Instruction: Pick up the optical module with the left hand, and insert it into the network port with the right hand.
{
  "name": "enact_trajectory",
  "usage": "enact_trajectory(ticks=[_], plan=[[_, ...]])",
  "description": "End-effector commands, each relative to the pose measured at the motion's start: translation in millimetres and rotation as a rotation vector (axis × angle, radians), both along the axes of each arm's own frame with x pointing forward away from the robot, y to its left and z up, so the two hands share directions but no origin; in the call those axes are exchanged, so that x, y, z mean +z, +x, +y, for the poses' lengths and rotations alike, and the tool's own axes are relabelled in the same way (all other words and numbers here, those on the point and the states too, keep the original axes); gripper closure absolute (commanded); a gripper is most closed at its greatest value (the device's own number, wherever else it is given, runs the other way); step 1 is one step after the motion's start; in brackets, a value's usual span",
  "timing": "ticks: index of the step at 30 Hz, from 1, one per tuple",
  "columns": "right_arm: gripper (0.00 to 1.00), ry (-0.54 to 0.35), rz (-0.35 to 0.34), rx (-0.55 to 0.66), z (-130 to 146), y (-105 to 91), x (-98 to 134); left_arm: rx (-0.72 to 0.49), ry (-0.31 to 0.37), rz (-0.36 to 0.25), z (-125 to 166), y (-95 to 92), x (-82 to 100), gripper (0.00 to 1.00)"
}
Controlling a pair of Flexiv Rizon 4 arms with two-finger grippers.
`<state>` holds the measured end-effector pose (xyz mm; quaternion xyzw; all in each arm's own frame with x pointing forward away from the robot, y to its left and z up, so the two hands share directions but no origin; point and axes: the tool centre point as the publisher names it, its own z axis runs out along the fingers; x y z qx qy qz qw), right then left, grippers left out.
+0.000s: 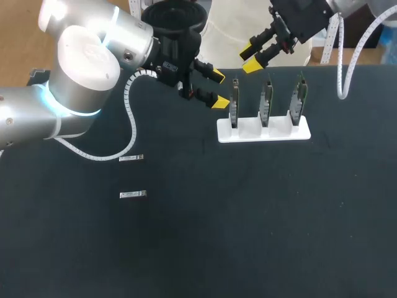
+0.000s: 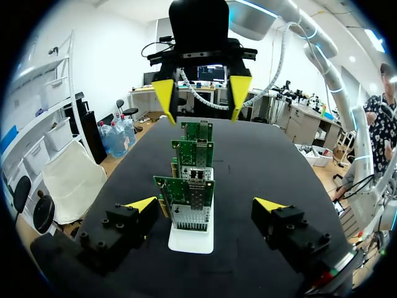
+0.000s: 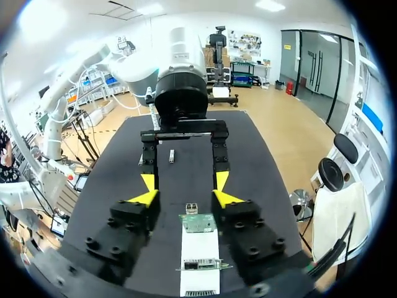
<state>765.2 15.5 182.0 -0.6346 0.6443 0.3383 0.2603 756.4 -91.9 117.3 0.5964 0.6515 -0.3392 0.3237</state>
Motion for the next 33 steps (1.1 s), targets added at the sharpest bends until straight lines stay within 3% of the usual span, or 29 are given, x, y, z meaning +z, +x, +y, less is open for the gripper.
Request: enact_trajectory(ticks=[1, 33], plan=[[1.00, -0.001, -0.006, -0.010, 5.2, -6.1, -6.0, -0.003, 0.004, 0.004, -0.7, 1.9, 0.3, 0.00], [1.00, -0.027, 0.045, -0.009, 15.5, 9.7, -27.2, -0.003, 0.004, 0.004, -0.7, 1.9, 0.3, 0.00]])
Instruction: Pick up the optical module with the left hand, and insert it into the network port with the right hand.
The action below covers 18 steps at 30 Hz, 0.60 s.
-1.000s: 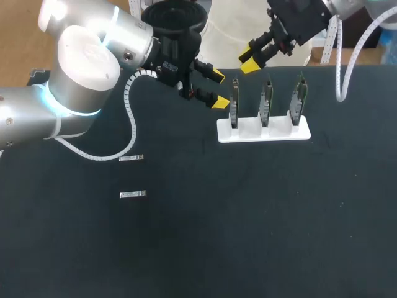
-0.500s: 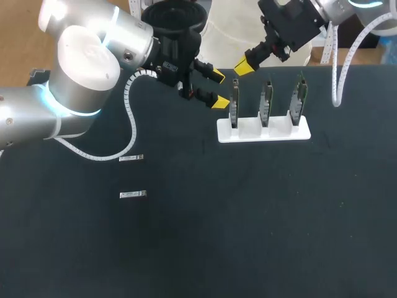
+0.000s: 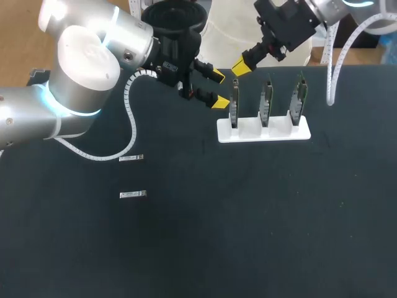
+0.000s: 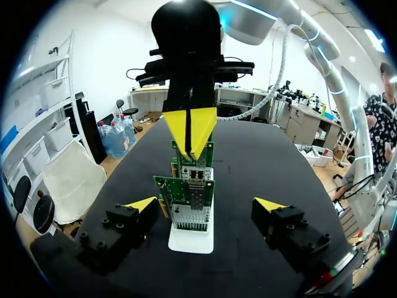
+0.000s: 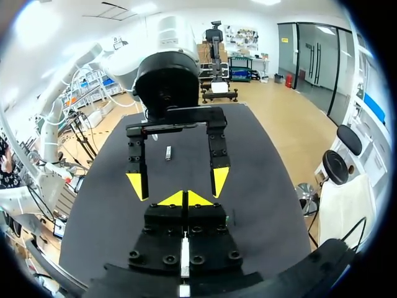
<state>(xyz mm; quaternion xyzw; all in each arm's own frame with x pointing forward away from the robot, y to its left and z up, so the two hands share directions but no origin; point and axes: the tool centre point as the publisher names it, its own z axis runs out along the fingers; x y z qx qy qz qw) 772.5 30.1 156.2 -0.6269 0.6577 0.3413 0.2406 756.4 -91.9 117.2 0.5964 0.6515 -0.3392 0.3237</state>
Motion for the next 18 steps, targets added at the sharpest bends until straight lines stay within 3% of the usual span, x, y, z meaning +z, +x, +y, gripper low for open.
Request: enact_trajectory(ticks=[1, 18], plan=[[1.00, -0.002, 0.004, 0.003, 1.0, 2.5, -2.0, -0.003, 0.004, 0.004, -0.7, 1.9, 0.3, 0.00], [1.00, -0.016, 0.028, -0.010, 1.0, -3.0, -12.5, -0.003, 0.004, 0.004, -0.7, 1.9, 0.3, 0.00]])
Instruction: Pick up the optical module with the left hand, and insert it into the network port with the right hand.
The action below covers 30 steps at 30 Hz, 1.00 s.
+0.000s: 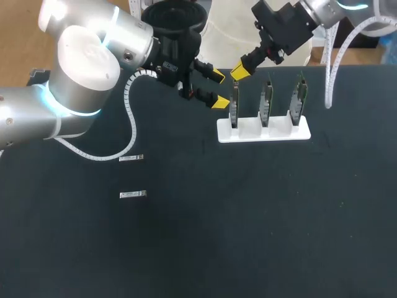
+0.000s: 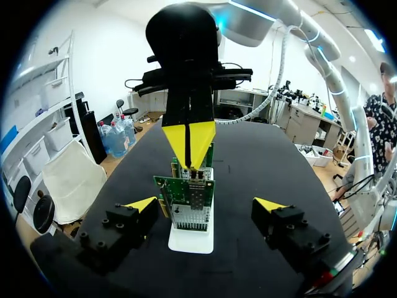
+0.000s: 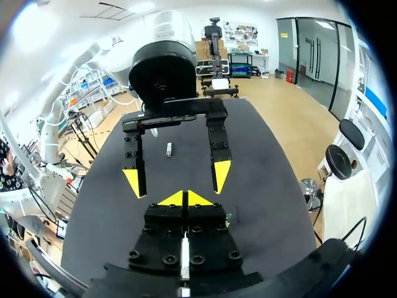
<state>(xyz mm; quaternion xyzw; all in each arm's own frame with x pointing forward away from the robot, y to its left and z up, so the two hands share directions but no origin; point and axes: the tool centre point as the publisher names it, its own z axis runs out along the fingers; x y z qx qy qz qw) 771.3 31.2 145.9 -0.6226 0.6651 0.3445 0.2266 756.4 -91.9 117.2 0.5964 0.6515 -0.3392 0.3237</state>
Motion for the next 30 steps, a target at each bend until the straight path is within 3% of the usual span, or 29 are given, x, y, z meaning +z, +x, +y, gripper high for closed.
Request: enact_trajectory(ticks=[1, 30], plan=[[1.00, 0.000, 0.000, -0.007, 0.2, -1.7, -2.5, -0.003, 0.004, 0.004, -0.7, 1.9, 0.3, 0.00], [1.00, -0.019, 0.031, -0.016, -1.0, -9.7, -15.2, -0.003, 0.004, 0.004, -0.7, 1.9, 0.3, 0.00]])
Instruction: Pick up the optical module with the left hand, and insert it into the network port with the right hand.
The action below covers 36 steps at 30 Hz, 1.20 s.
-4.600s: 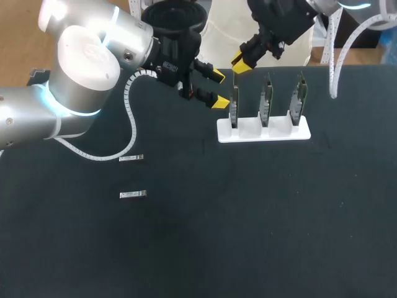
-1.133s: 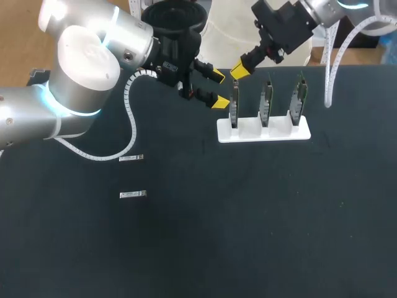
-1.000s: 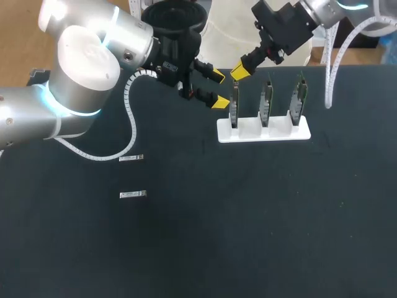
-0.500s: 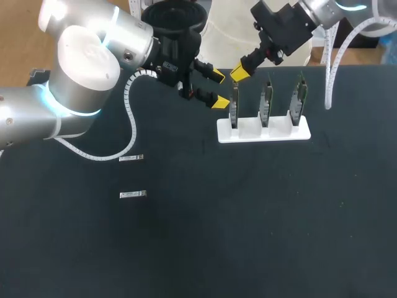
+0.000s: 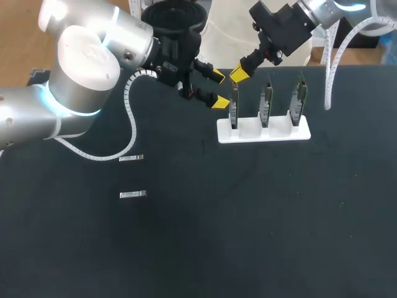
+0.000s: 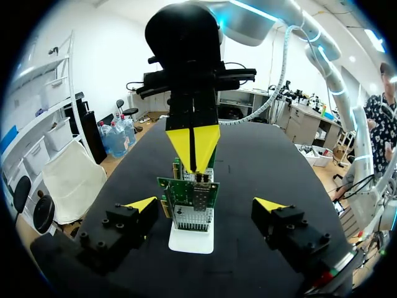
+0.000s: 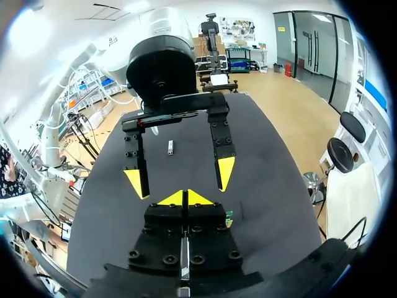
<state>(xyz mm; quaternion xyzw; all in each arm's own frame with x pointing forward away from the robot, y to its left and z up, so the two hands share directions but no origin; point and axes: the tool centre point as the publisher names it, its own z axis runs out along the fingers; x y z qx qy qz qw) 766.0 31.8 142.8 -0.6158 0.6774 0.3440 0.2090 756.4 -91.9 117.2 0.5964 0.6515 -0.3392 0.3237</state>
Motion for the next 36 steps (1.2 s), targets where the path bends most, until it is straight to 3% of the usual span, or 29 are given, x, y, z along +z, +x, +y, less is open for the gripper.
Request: enact_trajectory(ticks=[1, 17, 22, 27, 36], plan=[[1.00, 0.013, -0.005, -0.003, -1.8, -4.7, -10.4, -0.003, 0.004, 0.004, -0.7, 1.9, 0.3, 0.00], [1.00, 0.125, -0.098, -0.002, -18.2, -12.4, 41.6, -0.003, 0.004, 0.004, -0.7, 1.9, 0.3, 0.00], [1.00, 0.116, -0.102, -0.022, -37.9, -10.0, 43.0, -0.003, 0.004, 0.004, -0.7, 1.9, 0.3, 0.00], [1.00, 0.114, -0.064, -0.012, -60.9, -4.6, 36.4, -0.003, 0.004, 0.004, -0.7, 1.9, 0.3, 0.00], [1.00, 0.075, -0.062, 0.007, -83.2, -4.2, 29.5, -0.003, 0.004, 0.004, -0.7, 1.9, 0.3, 0.00]])
